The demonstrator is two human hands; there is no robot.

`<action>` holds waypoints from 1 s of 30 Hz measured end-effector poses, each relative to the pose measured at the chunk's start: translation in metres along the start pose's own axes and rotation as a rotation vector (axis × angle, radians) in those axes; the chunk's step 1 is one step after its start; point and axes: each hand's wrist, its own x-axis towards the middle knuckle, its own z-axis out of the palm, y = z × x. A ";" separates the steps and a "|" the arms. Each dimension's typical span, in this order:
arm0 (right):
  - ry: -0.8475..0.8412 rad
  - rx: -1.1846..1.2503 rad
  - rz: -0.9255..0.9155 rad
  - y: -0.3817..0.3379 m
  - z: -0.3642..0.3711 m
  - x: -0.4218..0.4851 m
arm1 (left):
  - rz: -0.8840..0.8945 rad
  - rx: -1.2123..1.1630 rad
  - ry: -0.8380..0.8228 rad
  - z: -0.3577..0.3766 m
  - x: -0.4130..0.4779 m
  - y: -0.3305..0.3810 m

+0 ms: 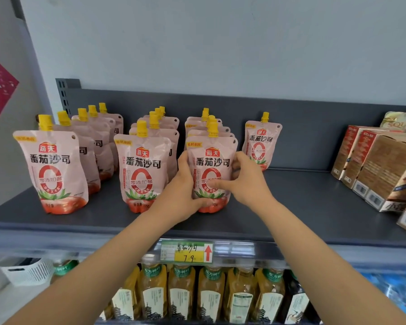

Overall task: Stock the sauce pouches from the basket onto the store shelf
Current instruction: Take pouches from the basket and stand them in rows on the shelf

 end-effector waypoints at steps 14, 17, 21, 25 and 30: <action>-0.239 -0.121 0.003 0.013 0.004 -0.009 | 0.014 -0.008 0.022 -0.006 -0.004 -0.004; -0.304 -0.133 0.016 0.018 0.004 -0.013 | 0.005 -0.006 0.007 -0.008 -0.005 -0.002; -0.280 -0.051 0.018 0.018 0.004 -0.011 | 0.013 0.004 -0.040 -0.008 -0.005 -0.003; -0.316 -0.068 0.010 0.018 0.005 -0.007 | 0.011 0.043 -0.079 -0.009 -0.004 -0.006; -0.329 -0.095 -0.001 0.022 0.003 -0.004 | 0.010 0.082 -0.103 -0.010 -0.003 -0.009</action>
